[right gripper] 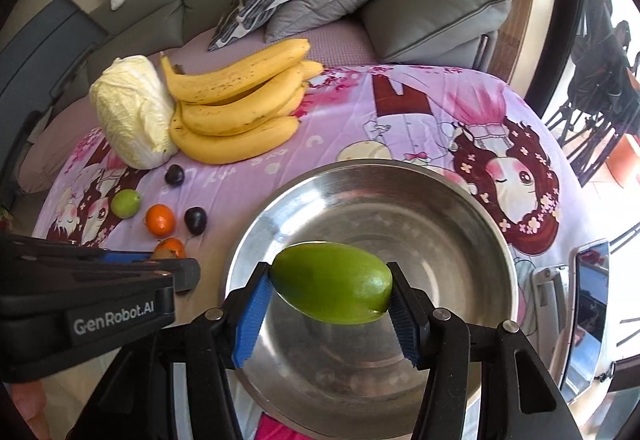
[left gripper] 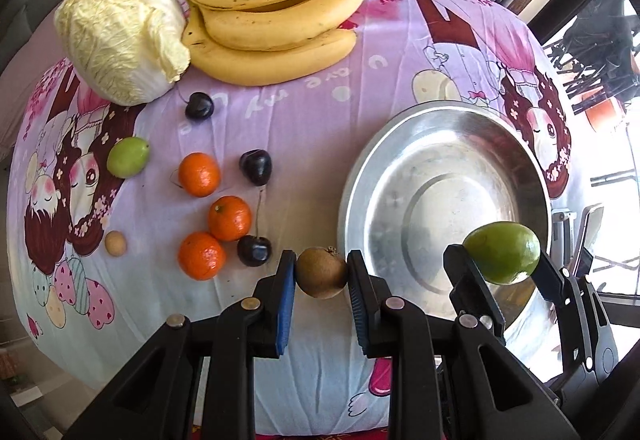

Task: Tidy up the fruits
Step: 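Carry both held fruits over the steel bowl with both grippers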

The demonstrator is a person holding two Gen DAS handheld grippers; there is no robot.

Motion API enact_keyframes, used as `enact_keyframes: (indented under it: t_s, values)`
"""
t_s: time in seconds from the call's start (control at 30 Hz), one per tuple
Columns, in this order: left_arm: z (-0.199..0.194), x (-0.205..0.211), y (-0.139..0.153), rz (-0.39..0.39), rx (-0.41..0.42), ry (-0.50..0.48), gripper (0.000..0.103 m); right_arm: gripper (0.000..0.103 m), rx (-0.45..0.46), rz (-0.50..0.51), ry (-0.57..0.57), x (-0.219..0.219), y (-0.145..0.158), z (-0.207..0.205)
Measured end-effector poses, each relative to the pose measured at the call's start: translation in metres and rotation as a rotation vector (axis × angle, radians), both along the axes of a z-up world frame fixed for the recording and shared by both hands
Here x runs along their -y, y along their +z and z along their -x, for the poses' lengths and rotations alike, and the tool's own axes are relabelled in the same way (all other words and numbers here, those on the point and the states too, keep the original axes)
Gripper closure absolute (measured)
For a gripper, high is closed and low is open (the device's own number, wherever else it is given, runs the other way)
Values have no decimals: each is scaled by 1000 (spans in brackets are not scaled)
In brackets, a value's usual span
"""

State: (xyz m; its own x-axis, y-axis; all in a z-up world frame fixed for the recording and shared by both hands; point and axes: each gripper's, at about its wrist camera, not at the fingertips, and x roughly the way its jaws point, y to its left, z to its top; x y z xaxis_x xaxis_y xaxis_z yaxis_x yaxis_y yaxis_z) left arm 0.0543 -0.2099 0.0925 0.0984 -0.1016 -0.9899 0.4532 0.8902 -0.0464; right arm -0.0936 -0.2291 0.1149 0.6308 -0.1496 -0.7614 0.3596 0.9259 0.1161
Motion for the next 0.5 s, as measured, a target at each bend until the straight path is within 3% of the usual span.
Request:
enact_keyframes:
  t_s: [0.5]
  values:
    - [-7,55,-11,28,-15,-53,76,44,-61,-29,-185,68,-20,15]
